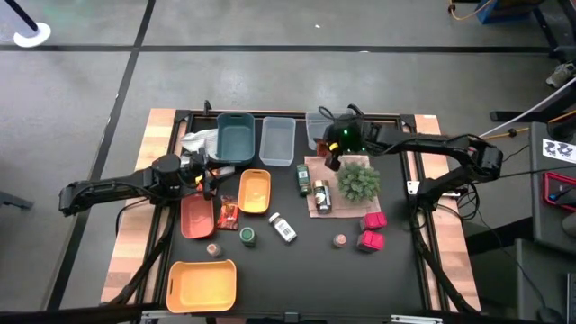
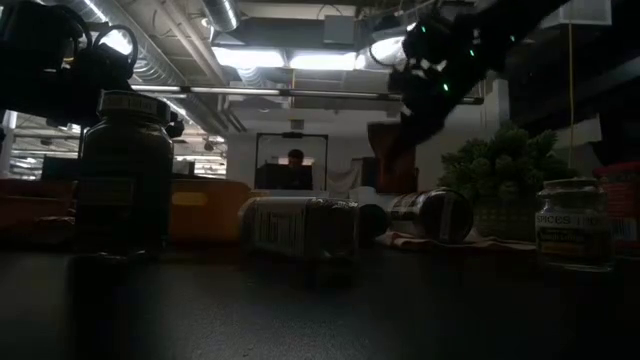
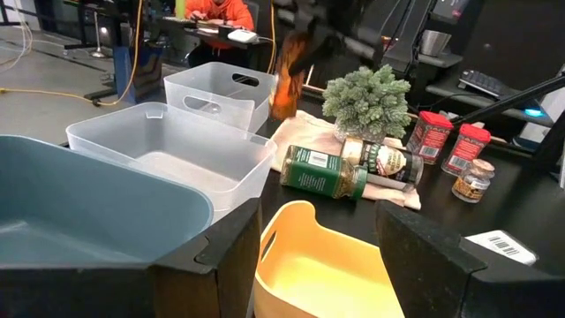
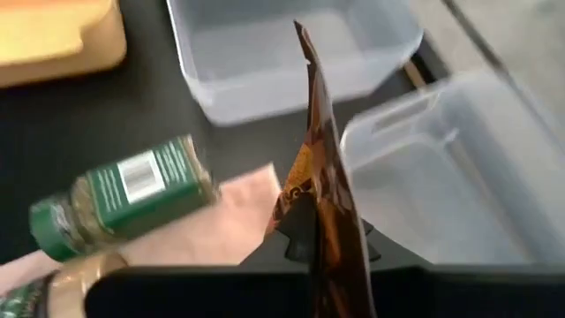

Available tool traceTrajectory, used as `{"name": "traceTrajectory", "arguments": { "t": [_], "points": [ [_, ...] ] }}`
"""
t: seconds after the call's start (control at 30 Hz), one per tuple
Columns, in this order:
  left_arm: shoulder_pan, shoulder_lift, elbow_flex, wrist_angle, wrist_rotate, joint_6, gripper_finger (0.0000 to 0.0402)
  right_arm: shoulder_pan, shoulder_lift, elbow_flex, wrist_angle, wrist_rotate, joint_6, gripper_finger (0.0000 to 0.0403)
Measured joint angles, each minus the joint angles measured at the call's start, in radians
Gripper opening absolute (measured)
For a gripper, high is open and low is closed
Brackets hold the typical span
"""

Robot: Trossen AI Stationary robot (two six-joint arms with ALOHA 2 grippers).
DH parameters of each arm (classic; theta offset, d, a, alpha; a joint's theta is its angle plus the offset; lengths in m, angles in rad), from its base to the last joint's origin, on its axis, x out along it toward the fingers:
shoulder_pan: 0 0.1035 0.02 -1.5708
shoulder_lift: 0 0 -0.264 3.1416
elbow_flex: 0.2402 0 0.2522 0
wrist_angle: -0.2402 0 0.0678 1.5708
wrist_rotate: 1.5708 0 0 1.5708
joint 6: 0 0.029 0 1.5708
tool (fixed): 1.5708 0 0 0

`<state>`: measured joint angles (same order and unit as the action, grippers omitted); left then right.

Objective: Sort spices by type
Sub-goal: Put the right orange seasoning pack into the right transparent bin

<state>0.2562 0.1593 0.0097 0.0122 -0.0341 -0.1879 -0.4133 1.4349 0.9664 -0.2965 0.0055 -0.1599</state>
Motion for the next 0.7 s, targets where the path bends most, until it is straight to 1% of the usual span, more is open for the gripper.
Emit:
{"name": "traceTrajectory", "arguments": {
  "t": [0.07,0.17,0.37,0.53,0.63,0.7],
  "points": [
    [0.000,0.000,0.000,0.000,0.000,0.000,0.0205,-0.001,0.000,0.056,-0.039,0.014,-0.036,0.0005],
    [0.000,0.000,0.000,0.000,0.000,0.000,0.0205,-0.021,0.000,0.114,-0.047,0.051,-0.078,0.0005],
    [0.000,0.000,0.000,0.000,0.000,-0.013,0.0205,-0.132,0.002,0.142,-0.048,0.052,-0.084,0.0004],
    [0.000,0.000,0.000,0.000,0.000,-0.023,0.0205,-0.225,0.048,0.142,-0.060,-0.020,-0.081,0.0003],
    [0.000,0.000,0.000,0.000,0.000,-0.026,0.0205,-0.257,0.093,0.142,-0.050,-0.056,-0.071,0.0005],
    [0.000,0.000,0.000,0.000,0.000,-0.026,0.0205,-0.266,0.128,0.142,-0.045,-0.061,-0.071,0.0005]
  ]
}}
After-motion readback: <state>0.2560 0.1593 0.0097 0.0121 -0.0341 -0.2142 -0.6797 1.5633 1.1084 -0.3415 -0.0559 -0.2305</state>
